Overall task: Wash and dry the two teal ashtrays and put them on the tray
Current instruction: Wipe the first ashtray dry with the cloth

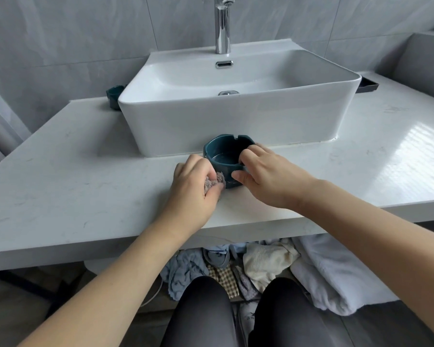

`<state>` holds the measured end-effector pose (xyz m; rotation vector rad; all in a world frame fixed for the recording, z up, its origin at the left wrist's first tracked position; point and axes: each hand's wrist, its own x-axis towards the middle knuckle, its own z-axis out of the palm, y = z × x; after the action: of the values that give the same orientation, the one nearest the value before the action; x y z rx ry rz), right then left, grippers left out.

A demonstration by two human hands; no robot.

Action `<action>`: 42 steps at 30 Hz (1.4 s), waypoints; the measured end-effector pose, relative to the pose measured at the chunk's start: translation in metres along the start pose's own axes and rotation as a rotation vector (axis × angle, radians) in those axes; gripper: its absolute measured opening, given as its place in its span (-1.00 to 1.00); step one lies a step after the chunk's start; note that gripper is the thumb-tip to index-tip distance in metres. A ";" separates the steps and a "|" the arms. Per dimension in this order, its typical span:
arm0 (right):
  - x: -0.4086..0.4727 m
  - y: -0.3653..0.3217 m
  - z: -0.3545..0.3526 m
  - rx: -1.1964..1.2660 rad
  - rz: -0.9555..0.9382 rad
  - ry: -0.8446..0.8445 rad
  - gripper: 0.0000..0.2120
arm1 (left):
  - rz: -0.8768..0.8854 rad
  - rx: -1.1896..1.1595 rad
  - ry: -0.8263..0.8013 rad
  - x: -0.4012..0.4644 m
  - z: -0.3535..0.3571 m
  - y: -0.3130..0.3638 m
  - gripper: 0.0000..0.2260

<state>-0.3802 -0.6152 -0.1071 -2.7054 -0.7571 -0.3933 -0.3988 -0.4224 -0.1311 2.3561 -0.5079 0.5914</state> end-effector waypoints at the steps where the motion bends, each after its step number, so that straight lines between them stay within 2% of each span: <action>1: 0.001 0.000 -0.002 -0.024 -0.010 -0.004 -0.75 | 0.011 0.017 -0.005 0.000 0.000 -0.001 -0.79; 8: -0.002 0.049 -0.031 0.024 -0.092 -0.151 -0.47 | 0.058 0.087 -0.014 0.000 0.000 0.000 -0.86; 10: -0.001 0.054 -0.026 0.106 -0.092 -0.212 -0.51 | 0.034 0.007 -0.001 0.002 -0.002 0.000 -0.88; 14: 0.005 0.048 -0.017 0.191 -0.078 -0.255 -0.67 | -0.073 -0.196 0.140 0.010 -0.005 0.000 -0.91; 19: 0.007 0.046 -0.011 0.198 -0.070 -0.222 -0.74 | 0.008 -0.152 0.132 0.009 0.000 0.003 -0.91; 26: 0.006 0.039 -0.009 0.143 -0.068 -0.175 -0.75 | 0.171 0.076 0.081 0.005 0.003 0.008 -0.89; 28: 0.005 0.033 -0.008 0.122 -0.066 -0.140 -0.74 | 0.136 0.122 0.059 0.004 0.005 0.008 -0.86; 31: 0.004 0.022 -0.004 0.093 -0.032 -0.092 -0.79 | 0.011 0.076 0.057 0.006 0.006 0.008 -0.83; 36: 0.000 0.014 -0.007 0.052 -0.014 -0.008 -0.76 | -0.033 -0.003 0.051 0.007 0.002 0.004 -0.84; 39: -0.002 0.030 -0.022 0.057 -0.053 -0.044 -0.70 | -0.081 -0.141 0.096 0.009 -0.002 0.004 -0.85; 42: -0.002 0.042 -0.022 0.118 -0.073 -0.160 -0.64 | -0.070 -0.249 0.163 0.012 -0.004 0.006 -0.89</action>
<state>-0.3630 -0.6582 -0.0967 -2.6267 -0.8945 -0.1446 -0.3930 -0.4259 -0.1190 2.0618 -0.3986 0.6426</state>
